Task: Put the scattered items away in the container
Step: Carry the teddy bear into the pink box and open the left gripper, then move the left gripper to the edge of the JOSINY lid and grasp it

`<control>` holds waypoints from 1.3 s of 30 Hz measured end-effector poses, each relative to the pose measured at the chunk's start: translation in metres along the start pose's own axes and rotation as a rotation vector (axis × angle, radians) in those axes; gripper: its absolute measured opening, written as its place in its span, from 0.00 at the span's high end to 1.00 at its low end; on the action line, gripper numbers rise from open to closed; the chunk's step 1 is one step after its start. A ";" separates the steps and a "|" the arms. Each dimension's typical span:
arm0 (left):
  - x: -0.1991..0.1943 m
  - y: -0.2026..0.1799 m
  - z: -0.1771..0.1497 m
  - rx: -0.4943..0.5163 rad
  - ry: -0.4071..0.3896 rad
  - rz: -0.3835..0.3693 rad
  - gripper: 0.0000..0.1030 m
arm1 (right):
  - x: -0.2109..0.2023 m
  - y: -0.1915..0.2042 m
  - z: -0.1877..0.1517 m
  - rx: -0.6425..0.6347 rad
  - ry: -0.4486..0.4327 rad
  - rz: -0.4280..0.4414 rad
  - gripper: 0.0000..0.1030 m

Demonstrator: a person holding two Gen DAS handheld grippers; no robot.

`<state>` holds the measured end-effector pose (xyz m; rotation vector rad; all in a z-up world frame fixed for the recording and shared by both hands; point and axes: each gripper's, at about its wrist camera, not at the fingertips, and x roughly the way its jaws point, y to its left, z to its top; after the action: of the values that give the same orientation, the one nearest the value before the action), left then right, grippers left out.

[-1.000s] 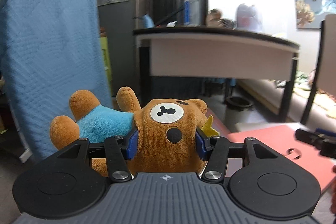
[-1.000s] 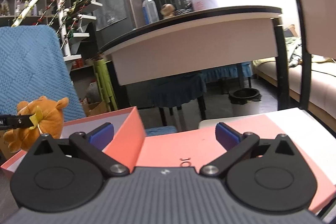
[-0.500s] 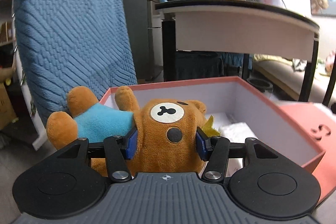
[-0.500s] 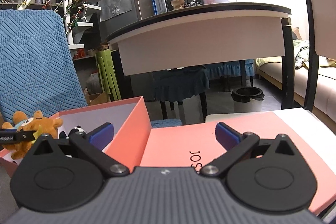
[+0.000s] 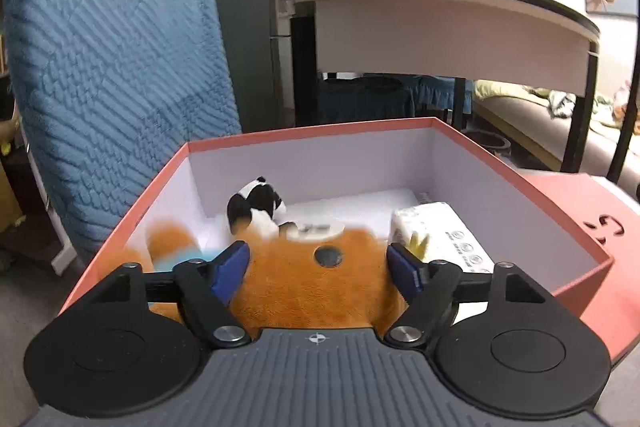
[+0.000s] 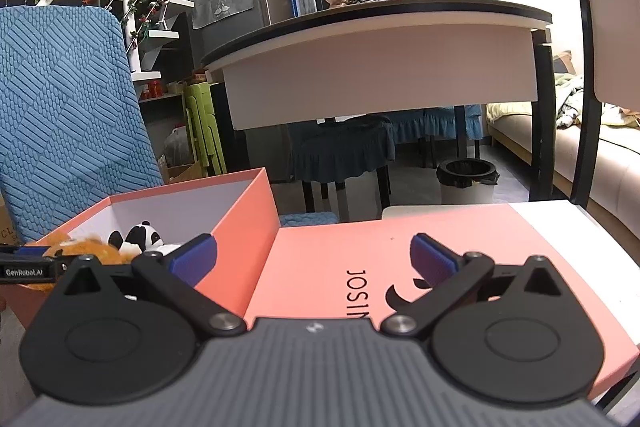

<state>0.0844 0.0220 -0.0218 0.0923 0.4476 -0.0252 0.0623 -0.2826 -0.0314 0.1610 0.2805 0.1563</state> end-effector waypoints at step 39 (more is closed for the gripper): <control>-0.076 -0.086 -0.010 -0.096 0.035 -0.246 0.09 | -0.040 -0.078 -0.012 0.044 0.008 -0.157 0.00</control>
<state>0.0082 -0.0623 -0.0051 -0.0568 0.4923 -0.2437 0.0318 -0.3643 -0.0460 0.1816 0.3036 -0.0046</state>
